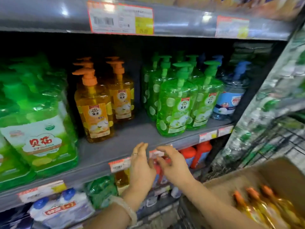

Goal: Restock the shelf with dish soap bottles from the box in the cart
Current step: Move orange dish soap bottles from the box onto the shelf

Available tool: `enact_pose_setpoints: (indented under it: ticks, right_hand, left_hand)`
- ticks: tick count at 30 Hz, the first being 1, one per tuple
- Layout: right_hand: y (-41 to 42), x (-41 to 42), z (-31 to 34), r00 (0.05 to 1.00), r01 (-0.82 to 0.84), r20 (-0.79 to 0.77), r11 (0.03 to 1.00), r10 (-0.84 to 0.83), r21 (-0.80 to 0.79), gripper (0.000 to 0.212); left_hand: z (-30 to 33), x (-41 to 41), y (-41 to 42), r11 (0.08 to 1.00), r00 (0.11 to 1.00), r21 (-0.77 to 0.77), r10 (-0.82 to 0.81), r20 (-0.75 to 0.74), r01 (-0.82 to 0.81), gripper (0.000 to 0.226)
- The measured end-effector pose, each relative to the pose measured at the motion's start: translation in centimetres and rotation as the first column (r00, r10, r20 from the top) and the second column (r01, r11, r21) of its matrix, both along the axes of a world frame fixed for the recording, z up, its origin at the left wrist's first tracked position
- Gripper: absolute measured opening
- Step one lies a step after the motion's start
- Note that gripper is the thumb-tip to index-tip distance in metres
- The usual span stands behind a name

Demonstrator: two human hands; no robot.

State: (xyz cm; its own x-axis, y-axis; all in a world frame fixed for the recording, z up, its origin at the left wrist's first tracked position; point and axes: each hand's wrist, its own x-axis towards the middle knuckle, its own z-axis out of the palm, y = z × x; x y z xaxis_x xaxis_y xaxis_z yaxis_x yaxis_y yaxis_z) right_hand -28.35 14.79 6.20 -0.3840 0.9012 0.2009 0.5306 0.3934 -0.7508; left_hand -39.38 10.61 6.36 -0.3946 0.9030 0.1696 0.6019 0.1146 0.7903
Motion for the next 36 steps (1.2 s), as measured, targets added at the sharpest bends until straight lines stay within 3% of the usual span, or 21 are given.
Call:
enact_pose_setpoints:
  ticks: [4,9,13,18,21,25,30,33,36]
  right_hand:
    - [-0.9,6.0,-0.9,0.997,0.053,0.048,0.998,-0.055,0.046,0.030]
    - [-0.5,15.2,-2.7,0.944,0.288,0.209,0.947,-0.255,-0.145,0.036]
    - [-1.5,24.3,-5.8,0.816,0.469,0.493,0.845,-0.302,-0.258,0.047]
    - [-2.6,34.5,-9.8,0.734,0.532,0.658,0.745,-0.167,-0.404,0.058]
    - [-1.6,39.6,-12.8,0.722,0.546,0.686,0.685,-0.093,-0.482,0.058]
    - [1.2,44.5,-17.0,0.764,0.507,0.645,0.637,-0.021,-0.580,0.070]
    - [4.4,48.2,-21.8,0.791,0.495,0.612,0.573,0.016,-0.653,0.075]
    - [5.8,48.8,-24.2,0.826,0.478,0.563,0.488,0.032,-0.730,0.075]
    - [6.3,48.2,-26.3,0.824,0.512,0.567,0.440,-0.007,-0.738,0.063]
  left_hand:
    - [-0.7,5.8,0.8,0.966,0.961,-0.015,-0.257,-0.106,0.257,0.057]
    - [-3.7,13.3,2.1,0.830,0.796,-0.228,-0.554,-0.243,0.508,0.056]
    - [-6.8,20.0,2.4,0.684,0.651,-0.475,-0.711,-0.267,0.553,0.052]
    - [-11.9,28.5,2.6,0.498,0.563,-0.679,-0.813,-0.150,0.539,0.059]
    - [-15.0,33.0,2.9,0.447,0.610,-0.737,-0.790,-0.061,0.507,0.065]
    - [-18.8,37.9,3.6,0.424,0.722,-0.756,-0.686,0.092,0.499,0.055]
    - [-23.7,41.5,5.1,0.394,0.862,-0.841,-0.483,0.153,0.370,0.070]
    - [-25.8,42.5,5.0,0.351,0.910,-0.875,-0.360,0.204,0.335,0.073]
    - [-27.5,43.2,5.3,0.342,0.936,-0.894,-0.297,0.190,0.291,0.062]
